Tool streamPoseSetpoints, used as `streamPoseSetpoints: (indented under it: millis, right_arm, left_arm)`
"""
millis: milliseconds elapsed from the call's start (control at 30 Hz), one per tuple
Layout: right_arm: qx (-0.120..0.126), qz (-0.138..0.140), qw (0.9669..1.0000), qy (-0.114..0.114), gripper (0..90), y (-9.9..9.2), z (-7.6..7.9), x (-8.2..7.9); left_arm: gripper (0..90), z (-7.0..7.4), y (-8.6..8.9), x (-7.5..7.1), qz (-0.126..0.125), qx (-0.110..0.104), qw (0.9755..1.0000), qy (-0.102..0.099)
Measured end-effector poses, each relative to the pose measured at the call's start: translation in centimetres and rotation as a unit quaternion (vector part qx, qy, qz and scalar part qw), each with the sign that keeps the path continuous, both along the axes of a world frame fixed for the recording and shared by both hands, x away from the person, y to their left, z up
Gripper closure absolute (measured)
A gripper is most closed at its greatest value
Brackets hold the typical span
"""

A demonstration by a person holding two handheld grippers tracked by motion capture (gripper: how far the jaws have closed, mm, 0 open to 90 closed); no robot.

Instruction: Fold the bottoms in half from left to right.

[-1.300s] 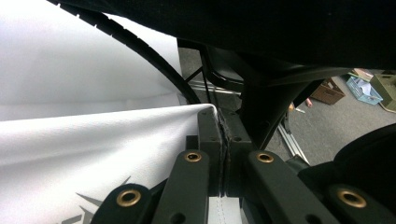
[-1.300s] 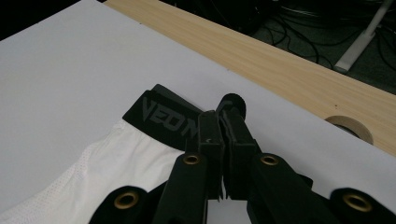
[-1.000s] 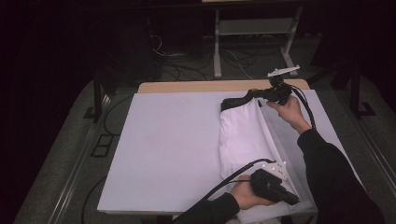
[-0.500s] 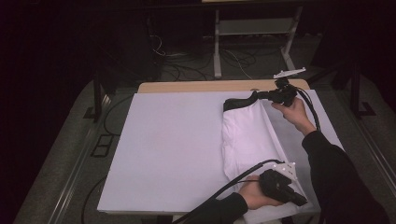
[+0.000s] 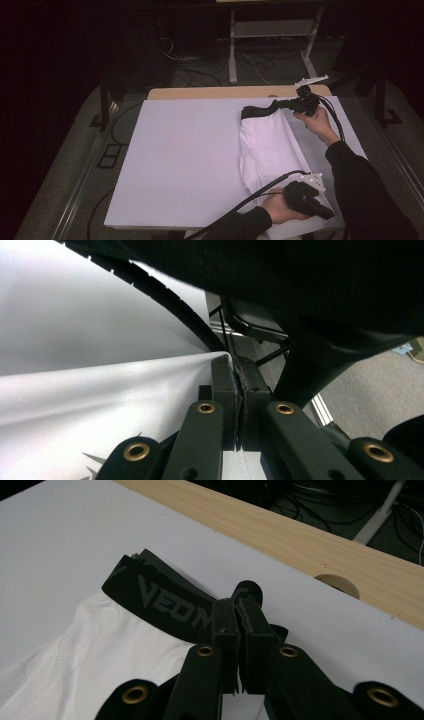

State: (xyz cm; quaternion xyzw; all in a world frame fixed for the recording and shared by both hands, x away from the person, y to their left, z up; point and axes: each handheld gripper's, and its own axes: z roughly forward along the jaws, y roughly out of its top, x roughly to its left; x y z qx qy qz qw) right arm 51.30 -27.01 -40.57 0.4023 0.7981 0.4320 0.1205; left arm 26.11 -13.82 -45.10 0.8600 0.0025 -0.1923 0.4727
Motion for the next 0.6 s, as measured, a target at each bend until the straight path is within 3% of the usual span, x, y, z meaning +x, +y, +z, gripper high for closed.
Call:
streamPoseSetpoints:
  millis: [100, 167, 200, 267, 333, 400, 600]
  right_arm:
    - [-0.001, 0.000, 1.0000, 0.000, 85.5, 0.1, -0.1, 0.1]
    - [-0.002, -0.002, 1.0000, -0.003, 81.7, 0.1, -0.1, 0.1]
    - [0.000, -0.008, 1.0000, -0.003, 74.5, 0.1, 0.0, 0.1]
    - [0.007, -0.011, 0.9999, -0.001, 69.1, 0.1, 0.1, -0.1]
    - [0.005, -0.012, 0.9999, -0.001, 60.7, 0.2, 0.2, -0.3]
    - [0.009, -0.010, 0.9999, -0.002, 53.1, 0.3, 0.5, -0.6]
    - [0.020, -0.003, 0.9998, -0.004, 30.3, 0.2, 1.1, -1.6]
  left_arm:
    - [86.5, -0.1, -0.2, 0.0, 0.002, -0.001, 1.0000, 0.005]
    - [74.3, -0.2, -0.2, 0.1, 0.003, -0.005, 0.9999, 0.013]
    - [71.8, -0.1, -0.3, 0.0, 0.004, -0.008, 0.9998, 0.016]
    - [61.5, 0.0, -0.3, -0.2, 0.010, -0.011, 0.9998, 0.013]
    - [58.4, 0.3, -0.2, -0.4, 0.004, -0.016, 0.9997, 0.018]
    - [48.7, 0.5, 0.0, -0.4, 0.012, -0.015, 0.9997, 0.012]
    - [33.3, 1.1, 1.0, 0.0, 0.045, -0.030, 0.9984, 0.017]
